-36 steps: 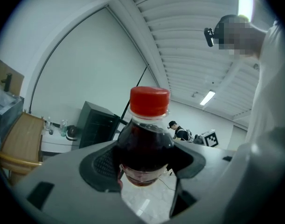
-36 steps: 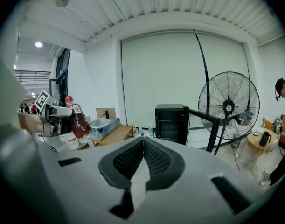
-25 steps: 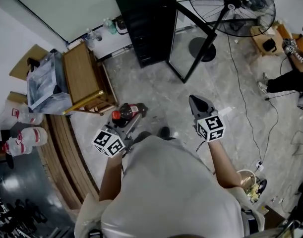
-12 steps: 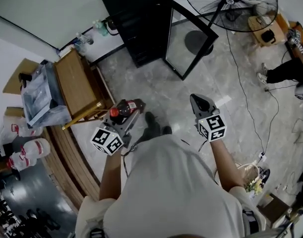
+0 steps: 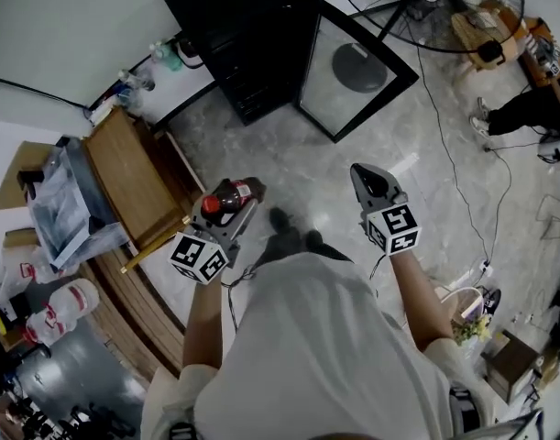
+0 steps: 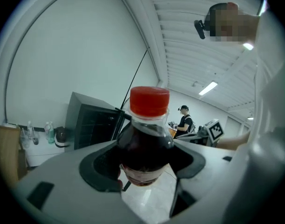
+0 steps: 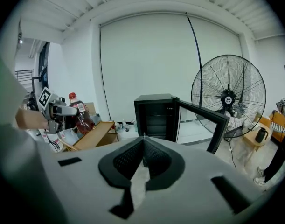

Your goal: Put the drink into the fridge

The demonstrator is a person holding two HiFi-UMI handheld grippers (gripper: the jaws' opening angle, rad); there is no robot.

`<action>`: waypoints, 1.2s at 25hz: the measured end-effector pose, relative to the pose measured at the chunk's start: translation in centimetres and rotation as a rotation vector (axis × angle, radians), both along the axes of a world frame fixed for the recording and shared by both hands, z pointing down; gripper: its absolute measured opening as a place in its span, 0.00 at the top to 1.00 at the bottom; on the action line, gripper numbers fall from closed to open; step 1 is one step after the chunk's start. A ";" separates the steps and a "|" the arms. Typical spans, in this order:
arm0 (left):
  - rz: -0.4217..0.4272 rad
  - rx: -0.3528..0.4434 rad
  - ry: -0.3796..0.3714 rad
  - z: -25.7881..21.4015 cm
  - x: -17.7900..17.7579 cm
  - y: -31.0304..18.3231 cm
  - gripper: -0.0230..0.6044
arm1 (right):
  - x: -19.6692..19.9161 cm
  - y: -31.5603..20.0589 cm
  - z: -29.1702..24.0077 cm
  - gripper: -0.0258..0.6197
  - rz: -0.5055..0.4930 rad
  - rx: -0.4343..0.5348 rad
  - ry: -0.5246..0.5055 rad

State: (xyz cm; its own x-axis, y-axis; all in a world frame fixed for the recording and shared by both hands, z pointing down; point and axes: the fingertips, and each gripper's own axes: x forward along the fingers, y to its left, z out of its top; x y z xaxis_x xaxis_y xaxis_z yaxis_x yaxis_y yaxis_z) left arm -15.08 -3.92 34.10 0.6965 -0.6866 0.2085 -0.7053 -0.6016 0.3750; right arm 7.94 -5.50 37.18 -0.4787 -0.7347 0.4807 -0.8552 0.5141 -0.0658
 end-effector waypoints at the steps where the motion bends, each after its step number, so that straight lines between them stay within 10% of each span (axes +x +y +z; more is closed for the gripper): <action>1: 0.007 -0.002 0.000 0.4 -0.3 -0.7 0.49 | -0.4 -0.7 0.2 0.96 0.003 -0.001 0.002; 30: -0.047 -0.049 -0.008 10.0 0.9 -16.7 0.49 | -2.5 -20.2 10.6 0.96 -0.089 -0.039 0.004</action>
